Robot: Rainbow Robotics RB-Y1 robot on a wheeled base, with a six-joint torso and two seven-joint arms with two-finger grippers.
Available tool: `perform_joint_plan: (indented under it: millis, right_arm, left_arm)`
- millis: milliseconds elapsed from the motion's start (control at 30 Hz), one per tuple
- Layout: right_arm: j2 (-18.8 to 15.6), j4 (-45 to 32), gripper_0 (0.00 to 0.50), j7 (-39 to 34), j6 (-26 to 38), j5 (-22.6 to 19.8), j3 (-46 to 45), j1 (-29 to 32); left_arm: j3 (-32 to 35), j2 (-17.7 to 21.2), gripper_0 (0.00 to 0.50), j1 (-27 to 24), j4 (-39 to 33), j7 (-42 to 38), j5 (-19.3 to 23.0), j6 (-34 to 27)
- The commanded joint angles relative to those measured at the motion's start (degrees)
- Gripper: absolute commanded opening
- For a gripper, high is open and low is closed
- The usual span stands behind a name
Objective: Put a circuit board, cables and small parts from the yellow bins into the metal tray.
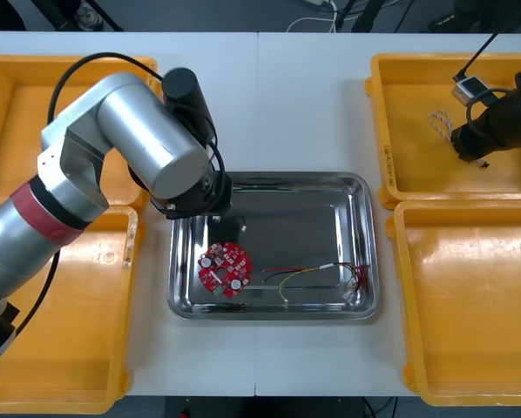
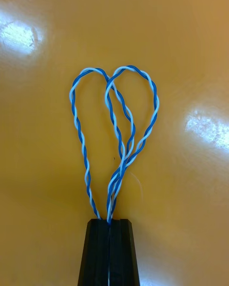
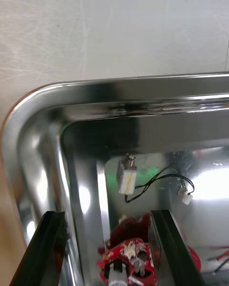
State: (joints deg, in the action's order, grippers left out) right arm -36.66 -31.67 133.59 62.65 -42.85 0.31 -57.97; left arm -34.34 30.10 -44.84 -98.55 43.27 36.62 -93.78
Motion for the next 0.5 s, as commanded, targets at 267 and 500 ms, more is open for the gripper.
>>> perform_joint_plan:
  millis: [267, 500]
  right_arm:
    - [-1.84, -11.31, 0.0, 2.03, 12.41, 1.72, -2.07, 0.13]
    - [-2.1, -17.82, 0.0, 1.76, 22.43, 6.03, -5.85, 0.13]
  left_arm:
    - [13.42, 3.56, 0.5, -2.97, -1.91, 10.43, 6.53, -9.05]
    - [17.99, 5.67, 0.5, -3.15, 0.2, 16.5, 6.88, -11.78]
